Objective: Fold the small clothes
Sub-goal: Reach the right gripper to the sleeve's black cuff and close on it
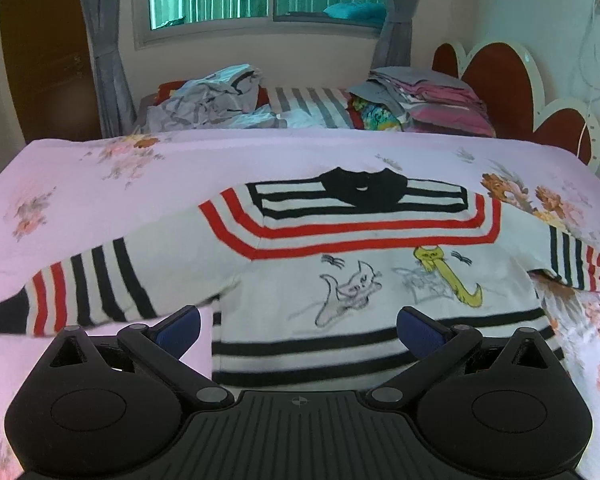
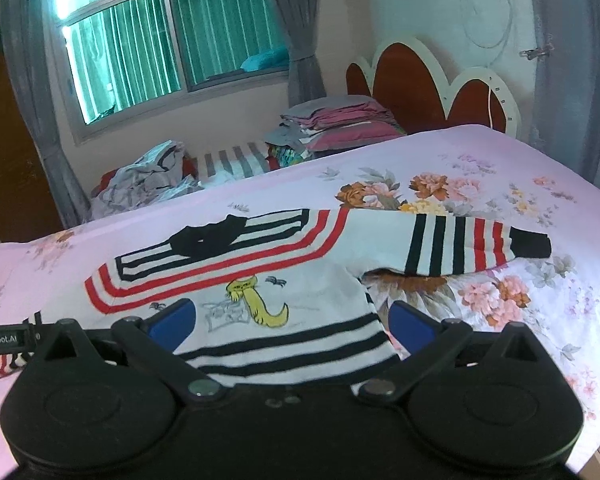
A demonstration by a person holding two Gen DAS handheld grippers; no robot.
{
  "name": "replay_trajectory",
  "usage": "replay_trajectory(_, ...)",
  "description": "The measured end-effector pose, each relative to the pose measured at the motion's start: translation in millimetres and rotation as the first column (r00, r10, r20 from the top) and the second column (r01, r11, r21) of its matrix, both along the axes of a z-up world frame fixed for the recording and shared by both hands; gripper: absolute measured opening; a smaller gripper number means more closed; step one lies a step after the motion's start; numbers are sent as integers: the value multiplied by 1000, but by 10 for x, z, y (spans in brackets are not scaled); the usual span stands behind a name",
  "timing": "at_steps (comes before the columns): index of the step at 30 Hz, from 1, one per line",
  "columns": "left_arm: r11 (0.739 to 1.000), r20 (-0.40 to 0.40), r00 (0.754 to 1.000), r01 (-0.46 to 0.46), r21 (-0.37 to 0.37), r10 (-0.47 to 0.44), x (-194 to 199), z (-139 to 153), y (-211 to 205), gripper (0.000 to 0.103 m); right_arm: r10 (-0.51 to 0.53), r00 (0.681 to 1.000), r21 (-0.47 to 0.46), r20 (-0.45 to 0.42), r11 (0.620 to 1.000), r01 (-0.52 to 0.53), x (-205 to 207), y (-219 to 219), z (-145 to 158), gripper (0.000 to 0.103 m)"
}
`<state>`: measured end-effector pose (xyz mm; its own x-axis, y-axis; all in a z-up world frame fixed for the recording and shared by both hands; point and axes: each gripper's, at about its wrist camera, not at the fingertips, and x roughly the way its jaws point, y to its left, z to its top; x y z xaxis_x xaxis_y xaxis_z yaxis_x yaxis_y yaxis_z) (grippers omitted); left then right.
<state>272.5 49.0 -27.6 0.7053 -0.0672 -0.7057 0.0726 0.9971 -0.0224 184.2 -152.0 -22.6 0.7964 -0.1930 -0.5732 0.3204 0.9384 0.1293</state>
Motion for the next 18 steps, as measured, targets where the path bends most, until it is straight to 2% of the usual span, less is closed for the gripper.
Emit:
replay_trajectory(9, 1000, -10, 1000, -13, -2, 13, 252, -113, -32, 103, -3, 1000, -17, -7, 1000, 3, 256, -81, -36, 100)
replay_trajectory(13, 999, 2, 1000, -10, -33, 10, 318, -139, -98, 103, 2, 1000, -9, -12, 1000, -2, 358, -262, -93, 94)
replay_trajectory(18, 999, -1, 999, -42, -34, 42, 444, -217, -276, 103, 0, 1000, 21, -21, 1000, 0, 476, -609, -198, 87)
